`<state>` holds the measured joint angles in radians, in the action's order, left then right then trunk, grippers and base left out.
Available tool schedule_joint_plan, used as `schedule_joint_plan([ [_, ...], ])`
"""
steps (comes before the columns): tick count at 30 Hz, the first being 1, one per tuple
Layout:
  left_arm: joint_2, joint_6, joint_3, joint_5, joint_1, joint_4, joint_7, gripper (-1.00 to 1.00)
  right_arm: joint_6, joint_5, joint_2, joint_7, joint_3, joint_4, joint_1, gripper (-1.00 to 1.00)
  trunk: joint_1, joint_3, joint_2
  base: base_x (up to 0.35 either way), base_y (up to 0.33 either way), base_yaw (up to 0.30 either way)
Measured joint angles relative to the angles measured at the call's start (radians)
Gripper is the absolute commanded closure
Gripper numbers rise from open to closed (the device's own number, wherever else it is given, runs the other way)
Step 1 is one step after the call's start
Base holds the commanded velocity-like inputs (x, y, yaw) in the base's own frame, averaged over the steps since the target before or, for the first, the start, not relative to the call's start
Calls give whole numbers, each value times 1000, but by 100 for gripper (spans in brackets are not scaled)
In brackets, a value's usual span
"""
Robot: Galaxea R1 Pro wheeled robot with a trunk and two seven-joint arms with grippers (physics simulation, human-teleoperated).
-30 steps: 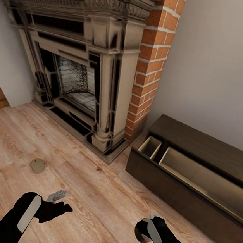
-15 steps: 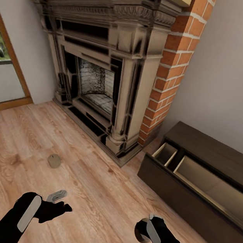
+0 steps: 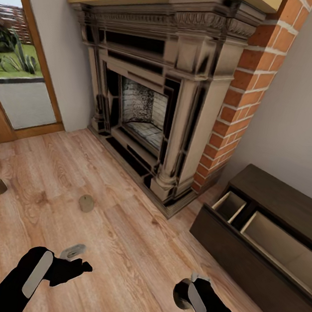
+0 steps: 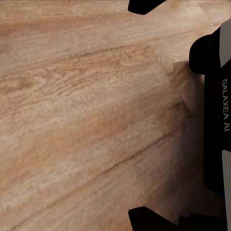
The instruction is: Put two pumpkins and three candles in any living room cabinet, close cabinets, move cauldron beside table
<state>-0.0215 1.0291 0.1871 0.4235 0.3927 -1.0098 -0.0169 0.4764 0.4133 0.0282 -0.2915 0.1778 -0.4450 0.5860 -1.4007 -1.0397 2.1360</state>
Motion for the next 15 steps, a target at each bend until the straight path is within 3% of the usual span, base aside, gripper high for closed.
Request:
schedule_joint_plan([
  [4,-2,-1,0,0,0,0,1,-100,-48,-1,-1,3,-1,3,-1,100,0,0,0,207,161,10],
  [15,-3,-1,1,1,0,0,3,-100,-59,3,0,3,20,5,-1,100,0,0,0,214,236,9],
])
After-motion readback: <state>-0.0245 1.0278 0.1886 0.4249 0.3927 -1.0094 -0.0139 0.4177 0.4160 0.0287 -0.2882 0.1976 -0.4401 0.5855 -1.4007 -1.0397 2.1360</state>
